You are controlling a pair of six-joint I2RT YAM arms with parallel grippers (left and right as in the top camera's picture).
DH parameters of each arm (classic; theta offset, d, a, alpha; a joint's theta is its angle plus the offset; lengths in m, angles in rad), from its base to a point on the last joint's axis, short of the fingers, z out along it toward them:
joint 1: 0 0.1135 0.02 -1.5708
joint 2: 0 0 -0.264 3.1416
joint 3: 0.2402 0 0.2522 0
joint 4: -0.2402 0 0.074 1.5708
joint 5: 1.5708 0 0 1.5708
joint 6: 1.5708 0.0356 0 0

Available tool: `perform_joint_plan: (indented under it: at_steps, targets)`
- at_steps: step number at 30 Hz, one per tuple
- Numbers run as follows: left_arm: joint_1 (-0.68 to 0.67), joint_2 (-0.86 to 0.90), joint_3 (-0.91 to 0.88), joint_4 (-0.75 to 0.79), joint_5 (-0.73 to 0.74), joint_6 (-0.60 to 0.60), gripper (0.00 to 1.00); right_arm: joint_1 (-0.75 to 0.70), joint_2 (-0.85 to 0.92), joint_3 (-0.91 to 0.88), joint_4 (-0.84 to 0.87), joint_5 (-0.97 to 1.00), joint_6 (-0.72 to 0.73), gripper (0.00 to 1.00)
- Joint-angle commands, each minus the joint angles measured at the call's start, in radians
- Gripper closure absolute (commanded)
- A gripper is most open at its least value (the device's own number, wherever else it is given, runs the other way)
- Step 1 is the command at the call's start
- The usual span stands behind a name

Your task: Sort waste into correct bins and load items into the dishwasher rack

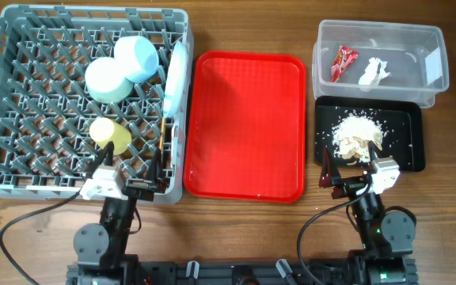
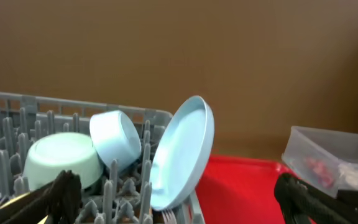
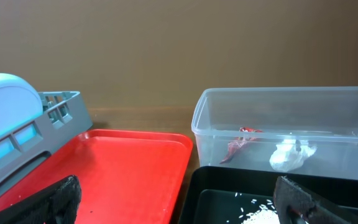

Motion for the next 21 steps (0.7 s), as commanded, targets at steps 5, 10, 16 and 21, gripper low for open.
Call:
perform_joint_plan:
  at_steps: [5,10,16,21]
  targets:
    - [0.006,-0.011,-0.032,-0.084,-0.034,0.042,0.0,-0.007,-0.011,-0.001,0.003,0.014,-0.018,0.0]
    - [0.005,-0.011,-0.032,-0.151,-0.013,0.039,0.0,-0.007,-0.011,-0.001,0.003,0.014,-0.018,0.0]
    - [0.005,-0.011,-0.032,-0.151,-0.013,0.039,0.0,-0.007,-0.011,-0.001,0.003,0.014,-0.018,0.0]
    - [0.005,-0.011,-0.032,-0.151,-0.013,0.039,0.0,-0.007,-0.011,-0.001,0.003,0.014,-0.018,0.0]
